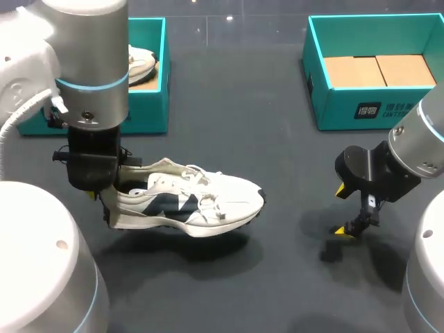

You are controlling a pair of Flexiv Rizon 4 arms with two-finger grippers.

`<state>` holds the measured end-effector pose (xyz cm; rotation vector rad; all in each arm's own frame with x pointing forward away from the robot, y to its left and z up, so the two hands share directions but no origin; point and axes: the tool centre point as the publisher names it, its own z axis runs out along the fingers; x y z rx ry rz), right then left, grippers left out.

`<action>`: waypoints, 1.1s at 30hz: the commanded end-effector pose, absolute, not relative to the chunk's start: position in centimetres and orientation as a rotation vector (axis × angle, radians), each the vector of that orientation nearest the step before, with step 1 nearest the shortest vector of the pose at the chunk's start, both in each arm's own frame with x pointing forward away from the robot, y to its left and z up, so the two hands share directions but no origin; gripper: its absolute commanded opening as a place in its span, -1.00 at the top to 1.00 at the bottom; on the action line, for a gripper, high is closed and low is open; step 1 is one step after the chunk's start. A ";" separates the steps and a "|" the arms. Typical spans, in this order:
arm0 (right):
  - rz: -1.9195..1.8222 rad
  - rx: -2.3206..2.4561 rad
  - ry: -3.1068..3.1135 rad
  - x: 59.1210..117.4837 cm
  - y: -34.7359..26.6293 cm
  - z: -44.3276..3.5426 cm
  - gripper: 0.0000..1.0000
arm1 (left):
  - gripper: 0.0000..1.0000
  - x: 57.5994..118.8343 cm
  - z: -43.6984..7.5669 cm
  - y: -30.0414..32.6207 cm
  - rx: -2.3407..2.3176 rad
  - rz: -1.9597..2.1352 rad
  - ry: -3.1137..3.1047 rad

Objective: Take the shoe out of the shoebox, open the shoe tongue, remove and reinsert the insole, then place the shoe into the shoebox

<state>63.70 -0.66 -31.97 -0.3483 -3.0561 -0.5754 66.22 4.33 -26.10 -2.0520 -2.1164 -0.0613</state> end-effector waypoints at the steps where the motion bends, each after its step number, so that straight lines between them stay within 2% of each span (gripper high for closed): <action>1: -0.577 -0.348 -3.058 63.6 -0.7 -32.0 -1.00 | 1.00 66.9 -26.2 3.7 -2.040 -0.061 -2.106; 7: -0.577 -0.348 -3.058 63.6 -0.7 -32.0 -1.00 | 1.00 66.9 -26.2 3.7 -2.040 -0.061 -2.106; 19: -0.577 -0.348 -3.058 63.6 -0.7 -32.0 -1.00 | 1.00 67.2 -30.7 -1.9 -2.070 -0.183 -2.154; 33: -0.577 -0.348 -3.058 63.6 -0.7 -32.0 -1.00 | 1.00 68.5 -34.3 -5.6 -2.171 -0.155 -2.114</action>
